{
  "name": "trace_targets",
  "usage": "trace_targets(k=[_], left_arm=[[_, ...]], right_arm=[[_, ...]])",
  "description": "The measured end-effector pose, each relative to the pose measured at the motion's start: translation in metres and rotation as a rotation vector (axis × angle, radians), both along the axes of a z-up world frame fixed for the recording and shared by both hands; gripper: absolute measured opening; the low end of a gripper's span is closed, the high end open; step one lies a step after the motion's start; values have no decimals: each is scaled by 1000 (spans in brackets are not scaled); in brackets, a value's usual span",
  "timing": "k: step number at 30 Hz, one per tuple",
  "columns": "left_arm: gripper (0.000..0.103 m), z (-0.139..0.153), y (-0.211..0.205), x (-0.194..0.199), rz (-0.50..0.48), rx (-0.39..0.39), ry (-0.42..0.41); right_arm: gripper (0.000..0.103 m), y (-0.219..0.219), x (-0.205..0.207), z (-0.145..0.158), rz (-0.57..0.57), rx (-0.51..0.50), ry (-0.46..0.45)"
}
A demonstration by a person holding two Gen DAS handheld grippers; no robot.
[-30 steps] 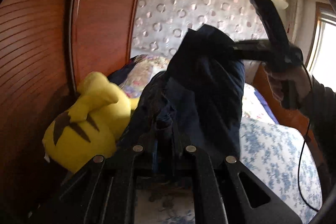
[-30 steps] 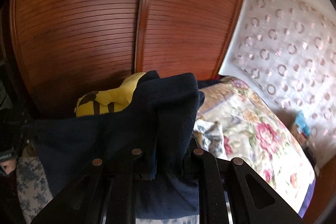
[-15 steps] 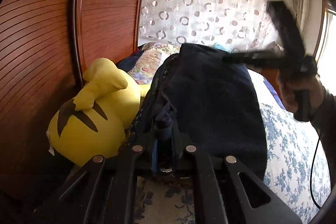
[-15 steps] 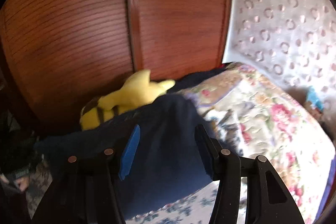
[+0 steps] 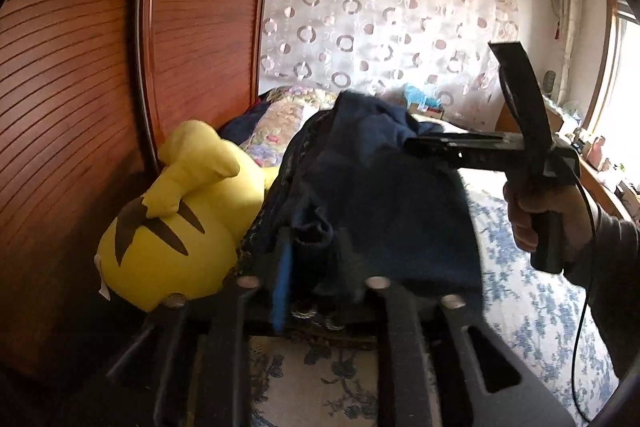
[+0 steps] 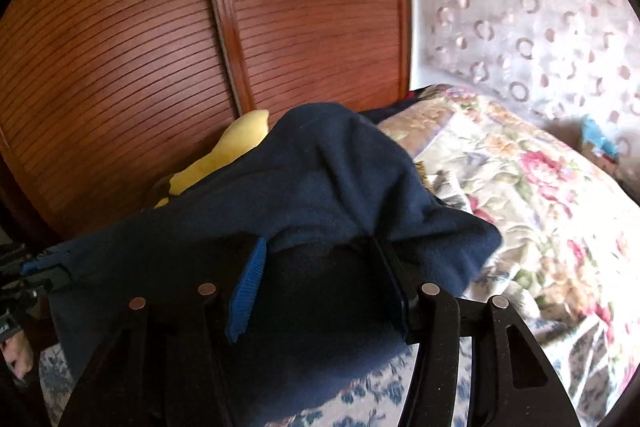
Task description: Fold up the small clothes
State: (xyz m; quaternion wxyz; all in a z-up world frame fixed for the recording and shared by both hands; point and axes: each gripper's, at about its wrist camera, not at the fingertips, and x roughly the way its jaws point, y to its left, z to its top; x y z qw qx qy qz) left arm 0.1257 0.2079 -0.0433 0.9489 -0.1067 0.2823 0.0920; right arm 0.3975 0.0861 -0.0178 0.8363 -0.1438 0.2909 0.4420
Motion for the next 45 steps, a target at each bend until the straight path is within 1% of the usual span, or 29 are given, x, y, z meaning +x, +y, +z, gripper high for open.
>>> trace_targets(k=[2,3,4,5,7,9,13,17,22,27,29,34,37,41,45], left_arm=[[49,9,-6,-8,-27,-4,-40],[61,12,-9,-10,-33,4,-49],[71,15,-12,-12,-34,14,-52],[84,20,-17,-16,-38,25,-62],[88,26,-25,-22,-49,41,-89],[94,32,-33,-25,-51,73,-100],[96,39,-49,-30,-86,85,-111],[97,42,-67,-34,-125,95,-122],[97,36,-89,-34,-150,113,-102],[97,29,-115,-33,-219,107,-85],[97,30,-126,-32,-241,108,-87],[97,33,-153,-38,-290,95,-106],[97,39,-167,-40,-311,95,-115],[97,51,-183,-47,-333,95,-138],[97,68,-195,-54,-351,103,-171]], right_arm=[[56,-8,-17,6,-16,4,-20],[56,-14,-30,7,-22,3,-31],[56,-23,-43,11,-30,7,-44],[56,-29,-51,14,-32,11,-49],[56,-42,-68,18,-51,19,-63],[56,-60,-88,22,-73,36,-77],[60,-93,-125,25,-113,60,-89],[71,-124,-160,24,-156,67,-98],[80,-157,-197,23,-234,76,-118],[84,-184,-234,23,-310,98,-137],[88,-194,-251,23,-347,98,-156],[89,-215,-289,24,-440,129,-163],[89,-229,-311,30,-496,153,-177],[89,-241,-343,46,-552,188,-217],[89,-253,-369,55,-603,225,-248]])
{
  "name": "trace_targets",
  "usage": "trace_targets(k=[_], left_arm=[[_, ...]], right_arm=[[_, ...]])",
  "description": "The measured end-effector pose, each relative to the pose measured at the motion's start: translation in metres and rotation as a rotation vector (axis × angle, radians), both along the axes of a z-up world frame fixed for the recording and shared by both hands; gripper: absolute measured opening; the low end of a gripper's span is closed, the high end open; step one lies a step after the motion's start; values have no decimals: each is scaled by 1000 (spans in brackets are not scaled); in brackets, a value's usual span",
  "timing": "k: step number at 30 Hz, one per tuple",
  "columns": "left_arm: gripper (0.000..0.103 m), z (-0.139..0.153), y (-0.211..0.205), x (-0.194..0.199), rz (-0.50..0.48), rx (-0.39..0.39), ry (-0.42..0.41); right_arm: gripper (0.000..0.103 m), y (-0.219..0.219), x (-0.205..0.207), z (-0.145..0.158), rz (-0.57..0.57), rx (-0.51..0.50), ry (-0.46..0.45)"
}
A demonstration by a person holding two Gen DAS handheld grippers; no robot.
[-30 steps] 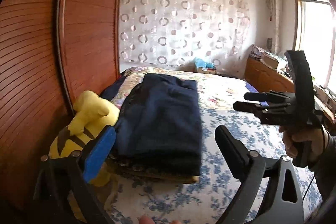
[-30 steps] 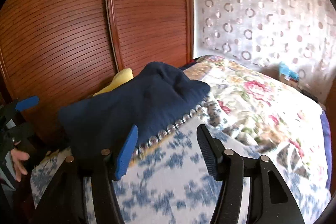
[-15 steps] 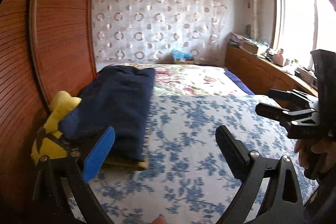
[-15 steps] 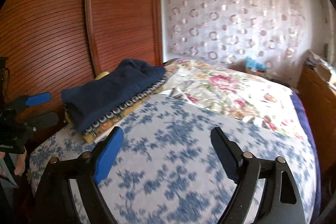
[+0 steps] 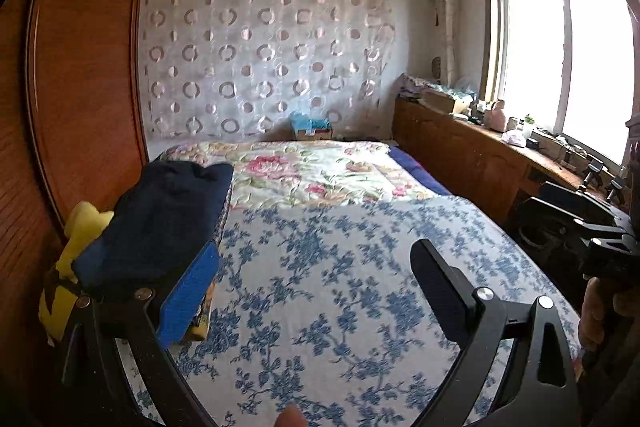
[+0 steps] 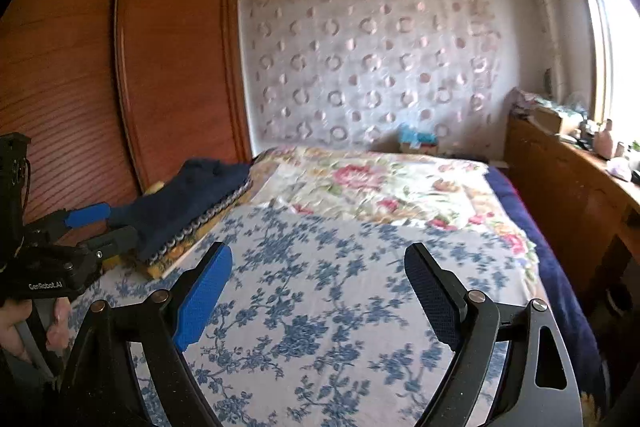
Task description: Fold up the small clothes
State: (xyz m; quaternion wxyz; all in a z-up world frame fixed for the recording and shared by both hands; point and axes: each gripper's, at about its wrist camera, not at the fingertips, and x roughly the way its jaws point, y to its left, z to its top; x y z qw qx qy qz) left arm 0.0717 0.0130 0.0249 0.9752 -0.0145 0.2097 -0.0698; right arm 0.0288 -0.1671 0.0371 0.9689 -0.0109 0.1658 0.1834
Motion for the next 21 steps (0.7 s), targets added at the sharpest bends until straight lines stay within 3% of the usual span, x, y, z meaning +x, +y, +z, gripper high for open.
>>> trace_targets(k=[5,21], left_arm=[[97,12,-10,-5,22,27,-18],[97,11,-10,-11,24,19,-31]], right_arm=[[89,-4,-25,-2,-52,23,-31],[89,3,-23,-20,-82,29,-46]])
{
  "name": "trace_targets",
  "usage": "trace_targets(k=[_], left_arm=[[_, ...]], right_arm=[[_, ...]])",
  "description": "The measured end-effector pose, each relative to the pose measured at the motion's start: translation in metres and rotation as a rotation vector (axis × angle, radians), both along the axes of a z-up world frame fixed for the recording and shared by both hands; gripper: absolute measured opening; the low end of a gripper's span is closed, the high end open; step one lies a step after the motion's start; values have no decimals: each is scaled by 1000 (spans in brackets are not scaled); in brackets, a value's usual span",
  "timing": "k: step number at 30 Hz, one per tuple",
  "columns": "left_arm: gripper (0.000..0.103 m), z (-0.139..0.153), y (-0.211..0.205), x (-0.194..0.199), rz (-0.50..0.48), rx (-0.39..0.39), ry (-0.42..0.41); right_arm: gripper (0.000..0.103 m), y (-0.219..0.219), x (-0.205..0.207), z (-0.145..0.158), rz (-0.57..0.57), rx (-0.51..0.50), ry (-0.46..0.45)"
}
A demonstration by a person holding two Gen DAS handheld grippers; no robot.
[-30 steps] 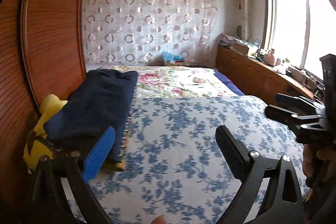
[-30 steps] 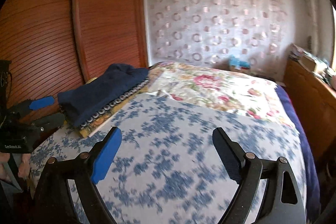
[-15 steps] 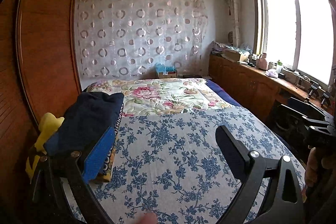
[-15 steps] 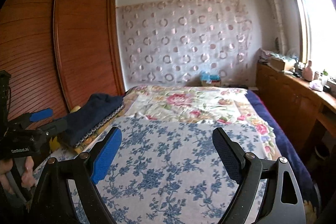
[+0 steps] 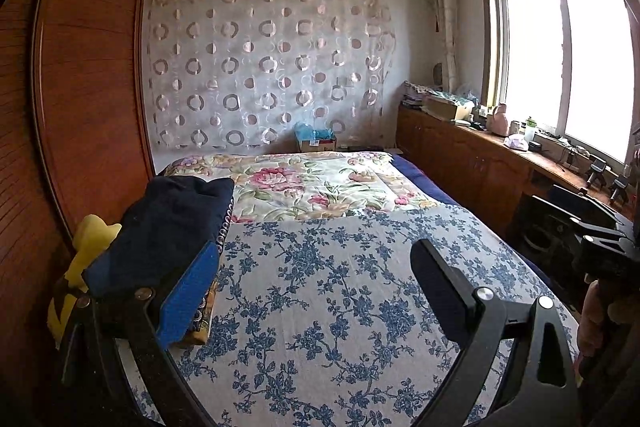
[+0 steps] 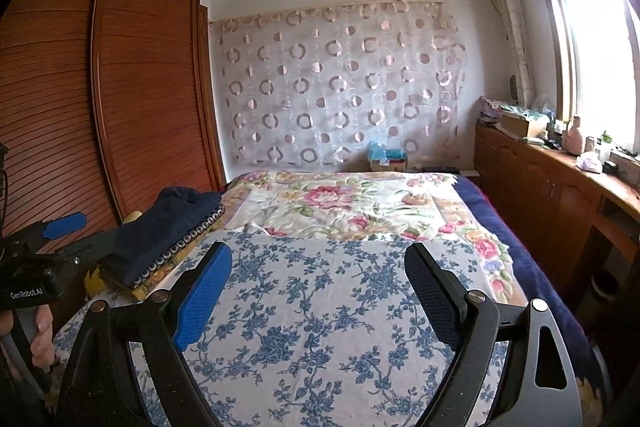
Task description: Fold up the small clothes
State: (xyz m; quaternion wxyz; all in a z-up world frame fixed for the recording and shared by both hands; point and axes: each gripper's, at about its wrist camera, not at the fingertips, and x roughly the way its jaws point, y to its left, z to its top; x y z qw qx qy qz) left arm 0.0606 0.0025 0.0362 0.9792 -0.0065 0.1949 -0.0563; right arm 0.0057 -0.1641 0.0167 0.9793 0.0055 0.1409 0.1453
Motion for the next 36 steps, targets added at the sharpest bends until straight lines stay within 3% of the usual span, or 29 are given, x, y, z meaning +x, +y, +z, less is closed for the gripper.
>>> trace_targets(k=[36], left_arm=[[97,1,4,-3,16,-7,-14]], right_arm=[[89,-20,9,2,6,-4,4]])
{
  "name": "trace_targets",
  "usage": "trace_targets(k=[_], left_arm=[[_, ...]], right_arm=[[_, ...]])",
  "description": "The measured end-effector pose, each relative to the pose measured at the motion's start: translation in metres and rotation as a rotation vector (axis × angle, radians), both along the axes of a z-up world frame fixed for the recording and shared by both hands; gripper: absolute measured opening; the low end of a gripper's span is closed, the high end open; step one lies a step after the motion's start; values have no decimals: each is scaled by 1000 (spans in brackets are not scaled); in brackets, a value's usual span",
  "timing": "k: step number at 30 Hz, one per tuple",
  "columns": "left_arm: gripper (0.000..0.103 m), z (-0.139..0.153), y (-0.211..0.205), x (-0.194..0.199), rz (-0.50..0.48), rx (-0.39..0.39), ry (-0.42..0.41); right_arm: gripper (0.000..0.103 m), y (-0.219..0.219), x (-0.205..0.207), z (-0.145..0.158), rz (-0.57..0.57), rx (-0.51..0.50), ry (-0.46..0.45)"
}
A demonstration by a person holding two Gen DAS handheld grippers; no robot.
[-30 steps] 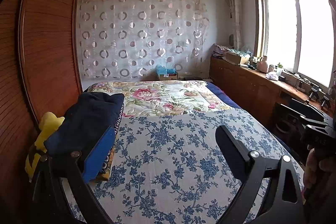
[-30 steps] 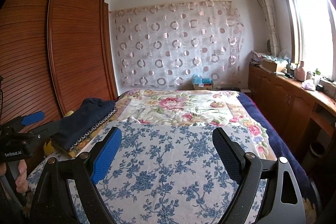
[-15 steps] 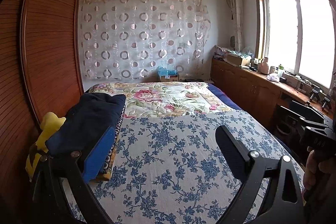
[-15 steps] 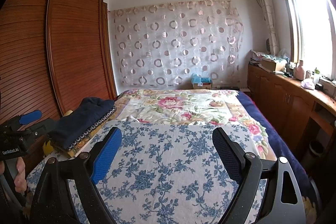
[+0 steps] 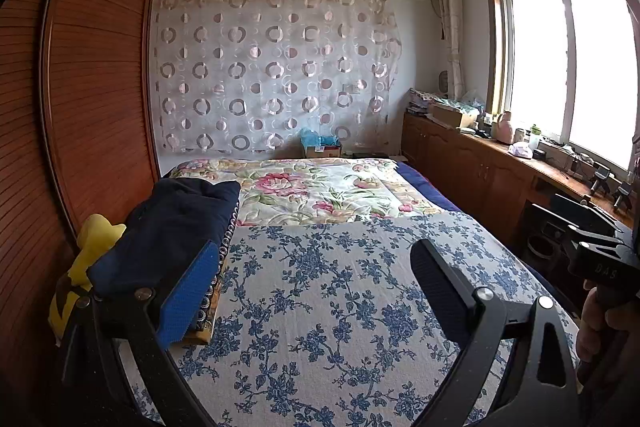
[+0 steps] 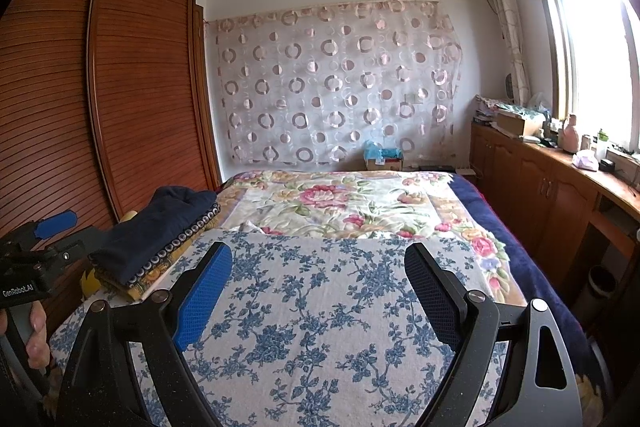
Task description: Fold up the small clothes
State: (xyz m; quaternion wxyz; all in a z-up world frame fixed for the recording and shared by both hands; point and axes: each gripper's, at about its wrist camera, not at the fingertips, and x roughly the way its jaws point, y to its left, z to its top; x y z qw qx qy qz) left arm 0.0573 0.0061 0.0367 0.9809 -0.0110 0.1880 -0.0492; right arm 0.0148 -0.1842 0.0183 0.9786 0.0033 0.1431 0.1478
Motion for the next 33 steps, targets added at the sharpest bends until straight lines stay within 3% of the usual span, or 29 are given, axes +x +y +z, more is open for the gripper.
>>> trace_targets(k=[33], left_arm=[[97,-2,0,0,0,1,-2]], right_arm=[[89,-6,5,0,2,-2,-2]])
